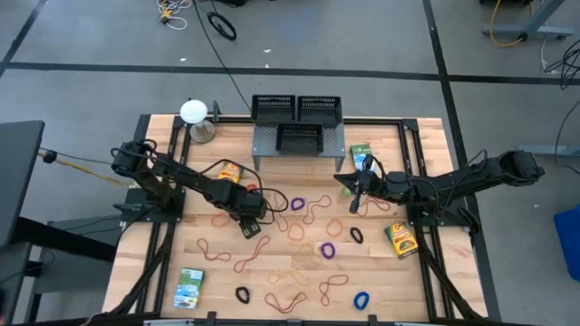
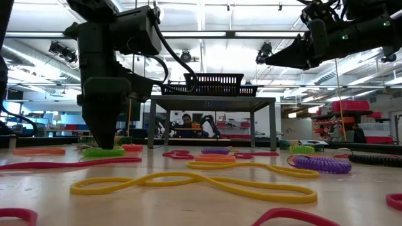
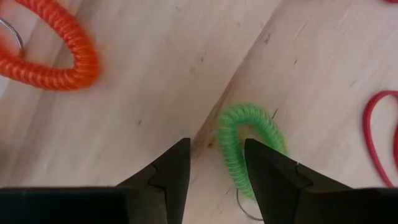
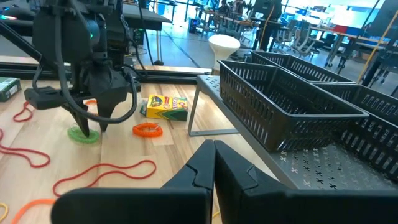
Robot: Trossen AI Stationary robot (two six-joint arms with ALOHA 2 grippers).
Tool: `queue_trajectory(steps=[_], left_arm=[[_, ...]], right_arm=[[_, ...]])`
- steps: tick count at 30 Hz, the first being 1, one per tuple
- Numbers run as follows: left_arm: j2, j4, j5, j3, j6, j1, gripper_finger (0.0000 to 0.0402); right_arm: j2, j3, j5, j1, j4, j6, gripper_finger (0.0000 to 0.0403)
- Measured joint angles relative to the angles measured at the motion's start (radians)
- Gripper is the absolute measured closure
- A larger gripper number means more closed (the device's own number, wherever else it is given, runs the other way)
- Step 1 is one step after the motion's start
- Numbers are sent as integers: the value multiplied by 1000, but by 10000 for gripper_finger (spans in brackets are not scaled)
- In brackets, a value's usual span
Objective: Pick & Place Office Desk Supplies
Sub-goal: Put the green spring keychain into the top right black basket on the shelf
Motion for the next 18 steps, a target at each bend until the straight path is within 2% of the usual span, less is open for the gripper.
queue_trajectory(steps=[10,18], left_arm=[[3,-9,11,0,11,0,288],[-53,-32,2,-4,72,-2,365]], right_arm=[[0,0,0,0,0,0,394],[0,0,0,0,0,0,394]])
